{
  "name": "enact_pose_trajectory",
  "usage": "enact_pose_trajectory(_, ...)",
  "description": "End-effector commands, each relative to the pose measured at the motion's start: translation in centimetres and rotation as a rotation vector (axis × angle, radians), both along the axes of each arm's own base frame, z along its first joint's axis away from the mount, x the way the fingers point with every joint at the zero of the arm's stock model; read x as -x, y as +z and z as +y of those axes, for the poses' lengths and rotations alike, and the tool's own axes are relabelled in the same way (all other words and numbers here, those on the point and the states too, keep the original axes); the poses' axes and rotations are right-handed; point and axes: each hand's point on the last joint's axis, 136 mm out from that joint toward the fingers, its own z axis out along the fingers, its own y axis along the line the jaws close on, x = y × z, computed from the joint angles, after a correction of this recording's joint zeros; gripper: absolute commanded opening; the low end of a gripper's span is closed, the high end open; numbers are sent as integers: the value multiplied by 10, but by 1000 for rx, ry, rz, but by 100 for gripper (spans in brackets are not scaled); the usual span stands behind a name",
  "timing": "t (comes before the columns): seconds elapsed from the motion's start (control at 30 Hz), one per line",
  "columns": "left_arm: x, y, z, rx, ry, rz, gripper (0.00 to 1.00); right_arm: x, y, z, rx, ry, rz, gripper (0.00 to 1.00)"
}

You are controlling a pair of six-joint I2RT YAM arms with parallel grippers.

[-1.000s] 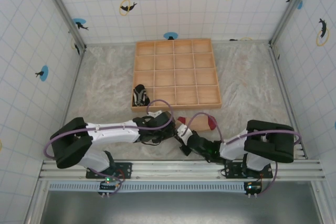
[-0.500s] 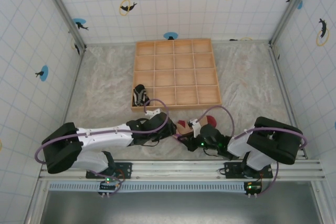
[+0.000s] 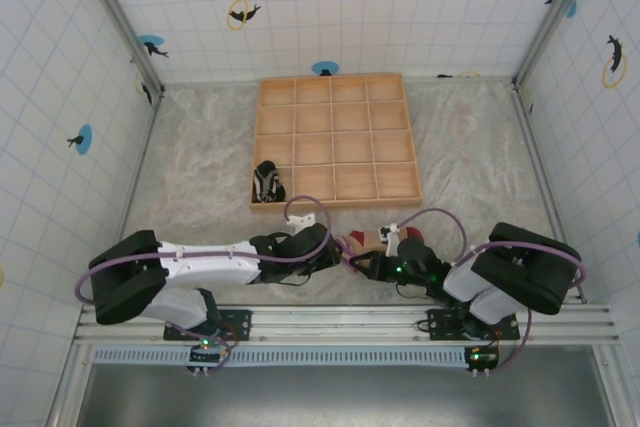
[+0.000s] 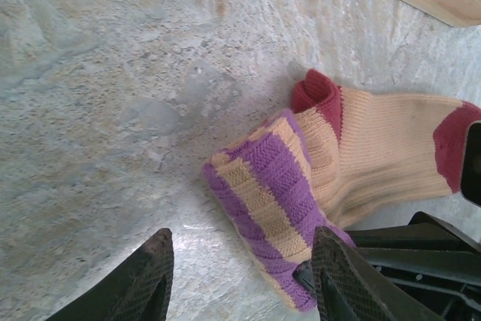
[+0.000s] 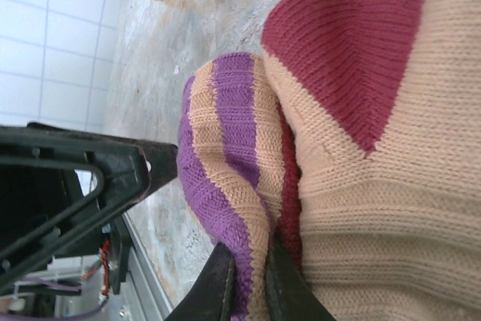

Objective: Roll the socks

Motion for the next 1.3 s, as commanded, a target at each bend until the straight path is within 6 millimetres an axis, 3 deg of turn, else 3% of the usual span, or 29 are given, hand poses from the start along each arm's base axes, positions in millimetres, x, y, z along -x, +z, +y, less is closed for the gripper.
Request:
enact_pose_trajectory(0.0, -3, -5, -3, 10, 10, -25, 52, 18, -47, -45, 128, -105, 171, 0)
enact_pose_trajectory(0.37, -8, -14, -27, 18, -29, -29, 49, 26, -72, -84, 203, -280, 313, 0)
enact_pose_trajectory(0.53, -11, -9, -30, 35, -26, -52, 49, 26, -84, -100, 318, -340, 338, 0)
enact_pose_trajectory(0.7, -12, -9, -36, 41, -36, -57, 49, 23, -85, -116, 354, -413, 324, 0)
enact_pose_trajectory(1.1, -19, -9, -67, 98, -89, -99, 51, 31, -93, -125, 341, -420, 353, 0)
enact_pose_trajectory(1.27, -21, -21, -71, 78, -82, -91, 48, 33, -94, -128, 332, -423, 353, 0)
